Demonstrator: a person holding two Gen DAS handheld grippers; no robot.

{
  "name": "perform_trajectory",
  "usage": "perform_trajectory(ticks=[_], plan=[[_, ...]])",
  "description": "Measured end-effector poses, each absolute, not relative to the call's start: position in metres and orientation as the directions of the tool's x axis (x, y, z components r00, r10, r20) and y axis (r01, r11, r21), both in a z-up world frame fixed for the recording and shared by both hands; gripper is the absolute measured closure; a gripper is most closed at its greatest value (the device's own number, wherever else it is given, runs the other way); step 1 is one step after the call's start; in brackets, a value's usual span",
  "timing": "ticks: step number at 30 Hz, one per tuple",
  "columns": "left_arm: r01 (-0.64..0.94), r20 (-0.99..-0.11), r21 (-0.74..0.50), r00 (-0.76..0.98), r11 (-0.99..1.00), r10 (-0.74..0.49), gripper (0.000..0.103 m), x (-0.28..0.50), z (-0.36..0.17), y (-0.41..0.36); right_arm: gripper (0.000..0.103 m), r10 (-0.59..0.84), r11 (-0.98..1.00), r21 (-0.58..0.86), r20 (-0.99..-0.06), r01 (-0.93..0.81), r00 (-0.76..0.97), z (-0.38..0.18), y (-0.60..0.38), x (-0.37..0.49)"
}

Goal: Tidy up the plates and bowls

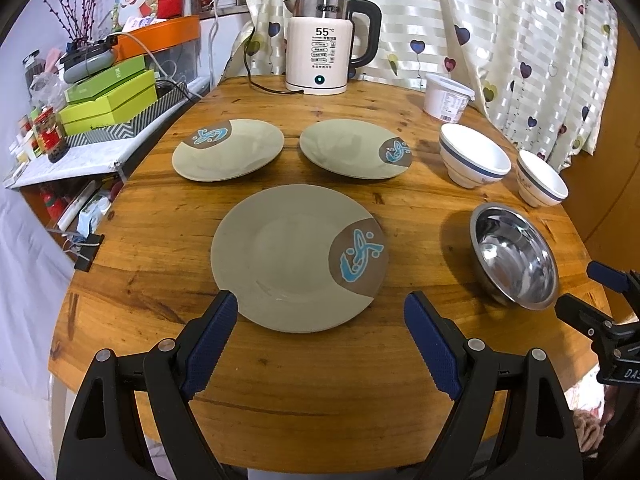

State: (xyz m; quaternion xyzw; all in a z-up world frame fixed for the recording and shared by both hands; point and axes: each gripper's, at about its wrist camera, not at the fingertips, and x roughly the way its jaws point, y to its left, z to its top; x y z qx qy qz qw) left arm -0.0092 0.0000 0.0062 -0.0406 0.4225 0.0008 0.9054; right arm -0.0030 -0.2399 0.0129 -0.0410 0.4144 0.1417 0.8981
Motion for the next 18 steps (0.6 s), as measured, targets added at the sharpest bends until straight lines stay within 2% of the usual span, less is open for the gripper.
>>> perform_trajectory(ticks=[18], plan=[[-0.054, -0.775, -0.055, 0.632, 0.997, -0.009, 0.017, -0.0095, 0.0045, 0.0002, 0.000, 0.223, 0.955, 0.045, -0.759, -0.293, 0.611, 0.0130, -0.2373, -0.0039]])
